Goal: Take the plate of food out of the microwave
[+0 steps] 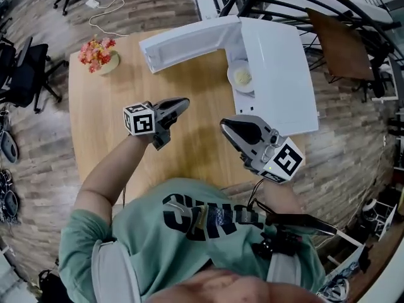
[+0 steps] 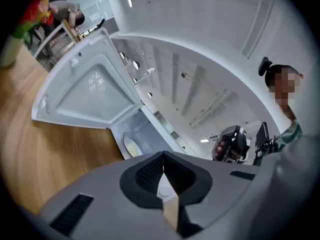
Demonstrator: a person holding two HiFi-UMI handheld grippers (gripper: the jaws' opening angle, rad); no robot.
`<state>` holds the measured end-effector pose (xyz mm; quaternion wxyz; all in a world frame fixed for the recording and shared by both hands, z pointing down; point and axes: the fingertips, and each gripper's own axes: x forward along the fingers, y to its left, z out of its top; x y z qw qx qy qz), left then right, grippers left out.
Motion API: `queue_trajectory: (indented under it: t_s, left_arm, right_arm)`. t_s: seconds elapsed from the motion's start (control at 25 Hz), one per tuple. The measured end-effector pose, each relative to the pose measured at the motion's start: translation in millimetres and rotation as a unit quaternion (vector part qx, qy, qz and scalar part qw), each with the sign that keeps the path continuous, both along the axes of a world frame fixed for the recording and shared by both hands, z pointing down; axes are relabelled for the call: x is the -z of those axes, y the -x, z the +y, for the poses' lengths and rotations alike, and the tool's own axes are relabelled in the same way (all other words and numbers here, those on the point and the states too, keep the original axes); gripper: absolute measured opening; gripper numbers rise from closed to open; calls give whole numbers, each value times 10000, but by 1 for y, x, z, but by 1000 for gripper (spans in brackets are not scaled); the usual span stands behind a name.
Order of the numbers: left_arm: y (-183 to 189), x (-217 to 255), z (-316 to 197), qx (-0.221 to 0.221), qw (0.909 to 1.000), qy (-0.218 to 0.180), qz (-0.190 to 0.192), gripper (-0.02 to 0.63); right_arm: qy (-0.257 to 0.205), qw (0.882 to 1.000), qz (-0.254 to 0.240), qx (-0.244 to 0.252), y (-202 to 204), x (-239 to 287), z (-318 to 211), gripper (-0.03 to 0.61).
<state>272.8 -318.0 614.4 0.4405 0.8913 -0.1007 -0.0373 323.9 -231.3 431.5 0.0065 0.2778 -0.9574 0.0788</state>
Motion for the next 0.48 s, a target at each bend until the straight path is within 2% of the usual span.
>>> queue_trajectory:
  t_s: [0.16, 0.28, 0.48]
  left_arm:
    - [-55, -38, -21, -334, 9989, 208, -260, 6]
    - [-88, -63, -39, -372, 9974, 389, -474, 6]
    - [-133, -91, -64, -374, 9950, 789, -481, 6]
  right_arm:
    - [-17, 9995, -174, -252, -38, 1, 7, 6]
    - [-6, 9990, -224, -387, -60, -1, 10, 6]
    - [-58, 9984, -41, -566, -80, -6, 14, 6]
